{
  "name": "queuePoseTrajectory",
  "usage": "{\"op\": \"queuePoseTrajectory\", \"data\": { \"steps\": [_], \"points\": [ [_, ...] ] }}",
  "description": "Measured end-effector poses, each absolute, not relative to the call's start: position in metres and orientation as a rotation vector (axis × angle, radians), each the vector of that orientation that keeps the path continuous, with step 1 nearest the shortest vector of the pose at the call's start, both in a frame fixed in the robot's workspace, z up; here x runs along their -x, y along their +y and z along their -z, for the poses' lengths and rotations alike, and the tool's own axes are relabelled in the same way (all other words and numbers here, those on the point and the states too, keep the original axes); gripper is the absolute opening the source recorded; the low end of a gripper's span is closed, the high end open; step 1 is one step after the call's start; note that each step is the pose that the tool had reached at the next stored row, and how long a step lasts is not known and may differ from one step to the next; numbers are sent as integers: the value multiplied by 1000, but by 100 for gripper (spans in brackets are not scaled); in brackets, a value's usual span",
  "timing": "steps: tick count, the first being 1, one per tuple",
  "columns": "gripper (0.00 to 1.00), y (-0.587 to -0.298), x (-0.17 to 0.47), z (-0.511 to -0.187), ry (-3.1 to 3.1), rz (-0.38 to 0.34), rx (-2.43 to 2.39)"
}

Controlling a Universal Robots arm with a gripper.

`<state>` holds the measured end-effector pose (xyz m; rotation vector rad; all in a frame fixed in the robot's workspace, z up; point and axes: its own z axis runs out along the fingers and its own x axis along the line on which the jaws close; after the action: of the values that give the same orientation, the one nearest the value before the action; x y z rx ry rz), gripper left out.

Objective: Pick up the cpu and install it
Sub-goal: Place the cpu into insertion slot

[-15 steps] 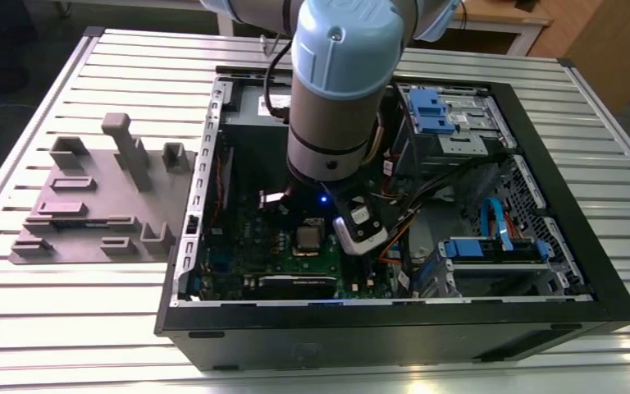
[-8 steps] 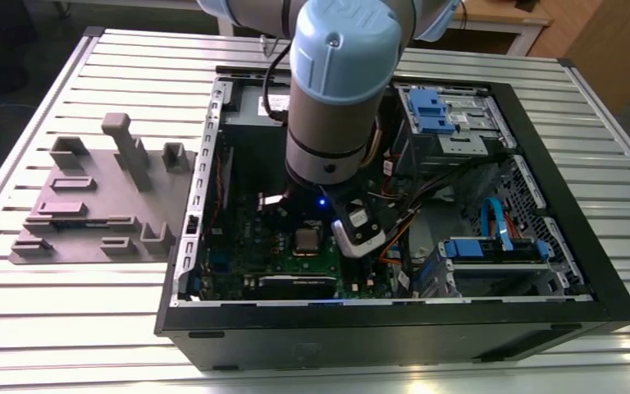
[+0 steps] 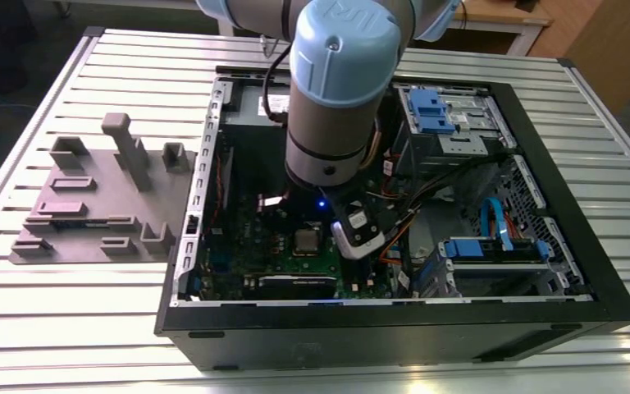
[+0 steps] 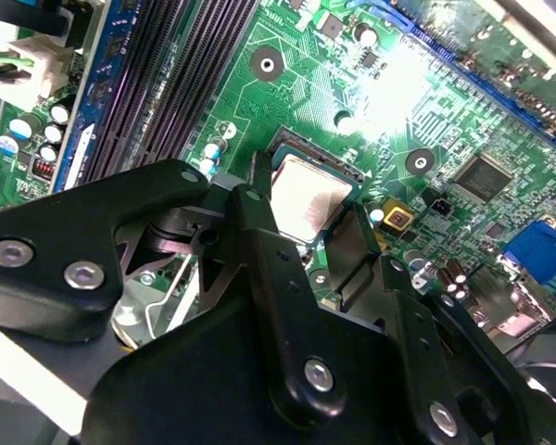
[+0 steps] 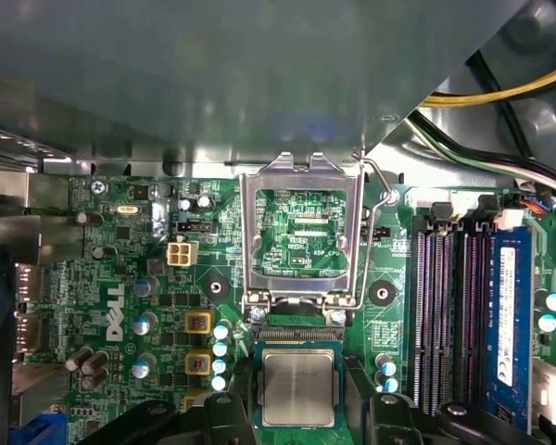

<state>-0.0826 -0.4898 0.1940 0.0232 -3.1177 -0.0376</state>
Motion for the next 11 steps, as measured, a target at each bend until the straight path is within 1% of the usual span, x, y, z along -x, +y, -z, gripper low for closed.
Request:
{"op": "queuePoseTrajectory", "data": {
  "steps": [11],
  "points": [
    [47, -490, 83, -189, -3118, 37, -21]
  ]
}}
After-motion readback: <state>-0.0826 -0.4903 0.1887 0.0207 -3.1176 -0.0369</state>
